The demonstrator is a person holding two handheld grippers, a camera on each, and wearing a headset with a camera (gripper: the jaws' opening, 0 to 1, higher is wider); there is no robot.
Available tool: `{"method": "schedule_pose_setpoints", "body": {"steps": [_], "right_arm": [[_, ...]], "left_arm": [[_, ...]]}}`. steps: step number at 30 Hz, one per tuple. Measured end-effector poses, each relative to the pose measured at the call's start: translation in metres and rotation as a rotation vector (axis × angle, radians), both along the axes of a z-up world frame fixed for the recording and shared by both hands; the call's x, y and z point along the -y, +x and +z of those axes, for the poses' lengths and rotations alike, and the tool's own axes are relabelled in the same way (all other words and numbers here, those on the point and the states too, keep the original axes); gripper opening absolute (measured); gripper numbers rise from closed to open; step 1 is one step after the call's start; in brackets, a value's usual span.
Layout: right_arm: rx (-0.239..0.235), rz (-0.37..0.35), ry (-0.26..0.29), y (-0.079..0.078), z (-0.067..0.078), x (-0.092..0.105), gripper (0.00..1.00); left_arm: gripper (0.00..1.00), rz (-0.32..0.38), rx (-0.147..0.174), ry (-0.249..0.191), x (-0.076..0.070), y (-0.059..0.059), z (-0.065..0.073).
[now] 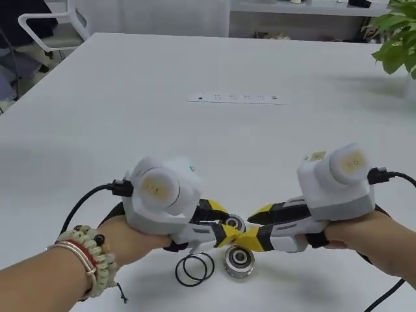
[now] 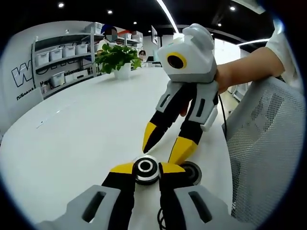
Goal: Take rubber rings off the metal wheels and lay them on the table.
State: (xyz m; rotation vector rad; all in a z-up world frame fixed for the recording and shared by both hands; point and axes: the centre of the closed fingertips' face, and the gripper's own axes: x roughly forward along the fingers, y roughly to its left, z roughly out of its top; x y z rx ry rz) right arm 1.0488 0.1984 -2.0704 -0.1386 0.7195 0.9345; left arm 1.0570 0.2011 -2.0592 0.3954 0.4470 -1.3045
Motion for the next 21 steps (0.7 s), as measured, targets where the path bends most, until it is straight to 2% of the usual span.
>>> {"method": "schedule_pose_setpoints", "body": {"steps": [2, 4, 5, 9, 12, 13, 21], "right_arm": [[-0.001, -0.003, -0.009, 0.0004, -0.0020, 0.0016, 0.26], [0.000, -0.005, -0.009, 0.0006, -0.0035, 0.0020, 0.25], [-0.002, -0.006, -0.006, 0.0005, -0.0037, 0.0017, 0.25], [0.006, 0.002, -0.005, 0.0001, -0.0034, -0.0013, 0.23], [0.013, 0.009, -0.010, 0.0000, -0.0036, -0.0026, 0.21], [0.015, 0.009, -0.012, -0.0002, -0.0035, -0.0025, 0.21], [0.022, 0.023, -0.025, -0.0014, -0.0052, -0.0022, 0.17]], "left_arm": [[0.14, 0.015, 0.018, 0.001, 0.0002, 0.0033, -0.0001], [0.11, 0.035, 0.014, 0.010, -0.0011, 0.0061, -0.0019], [0.11, 0.012, 0.033, -0.005, 0.0011, 0.0056, 0.0019], [0.08, 0.005, 0.033, 0.005, -0.0007, 0.0013, 0.0025], [0.08, 0.011, 0.028, 0.002, -0.0011, 0.0023, 0.0018], [0.08, 0.015, 0.021, 0.000, -0.0011, 0.0027, 0.0011], [0.08, 0.015, 0.023, -0.024, -0.0010, 0.0024, 0.0000]]}}
